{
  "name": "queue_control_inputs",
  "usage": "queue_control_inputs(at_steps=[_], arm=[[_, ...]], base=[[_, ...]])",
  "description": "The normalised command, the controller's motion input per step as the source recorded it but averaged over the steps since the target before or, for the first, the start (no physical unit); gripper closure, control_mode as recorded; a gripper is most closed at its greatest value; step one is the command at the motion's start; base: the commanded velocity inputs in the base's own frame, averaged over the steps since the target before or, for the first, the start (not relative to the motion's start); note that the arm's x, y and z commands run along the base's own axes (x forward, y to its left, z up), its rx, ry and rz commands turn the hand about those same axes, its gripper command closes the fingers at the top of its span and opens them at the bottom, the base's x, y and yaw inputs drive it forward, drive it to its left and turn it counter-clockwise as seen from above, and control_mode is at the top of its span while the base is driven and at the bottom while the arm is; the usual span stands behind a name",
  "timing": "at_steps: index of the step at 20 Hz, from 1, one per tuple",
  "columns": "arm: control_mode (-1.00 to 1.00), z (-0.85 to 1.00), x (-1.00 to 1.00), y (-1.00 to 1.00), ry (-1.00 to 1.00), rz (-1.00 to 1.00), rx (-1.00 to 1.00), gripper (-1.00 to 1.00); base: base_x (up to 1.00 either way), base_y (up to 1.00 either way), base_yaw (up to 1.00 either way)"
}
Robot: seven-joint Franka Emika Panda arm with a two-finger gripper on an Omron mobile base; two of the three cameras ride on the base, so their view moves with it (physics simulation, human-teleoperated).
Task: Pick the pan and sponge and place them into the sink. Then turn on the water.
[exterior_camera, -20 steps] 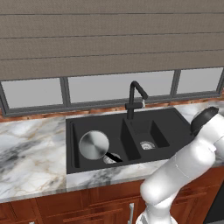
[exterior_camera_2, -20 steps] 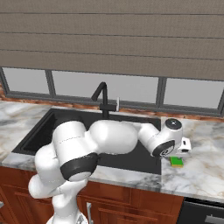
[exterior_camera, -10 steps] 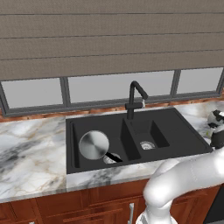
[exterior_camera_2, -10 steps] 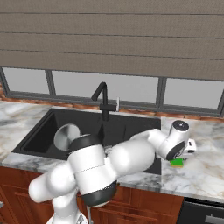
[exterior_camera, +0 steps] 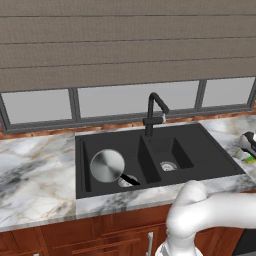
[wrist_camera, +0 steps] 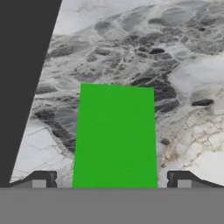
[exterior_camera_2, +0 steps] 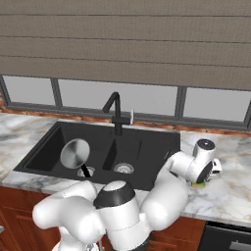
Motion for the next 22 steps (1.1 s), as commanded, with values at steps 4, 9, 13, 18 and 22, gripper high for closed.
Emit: queue_control_inputs(at_steps=[4, 9, 13, 18, 22], arm=[[-1.00, -0.33, 0.12, 0.00, 0.00, 0.02, 0.00, -1.00], [-1.00, -0.36, 0.16, 0.00, 0.00, 0.02, 0.00, 1.00], [-1.00, -0.10, 0.04, 0.00, 0.00, 0.00, 0.00, 1.00], [-1.00, 0.07, -0.03, 0.16, 0.00, 0.00, 0.00, 1.00], [-1.00, 0.01, -0.13, 0.72, 0.00, 0.00, -0.07, 1.00]], base=[[0.00, 0.00, 0.00], [0.00, 0.00, 0.00], [0.00, 0.00, 0.00], [0.00, 0.00, 0.00], [0.00, 0.00, 0.00]])
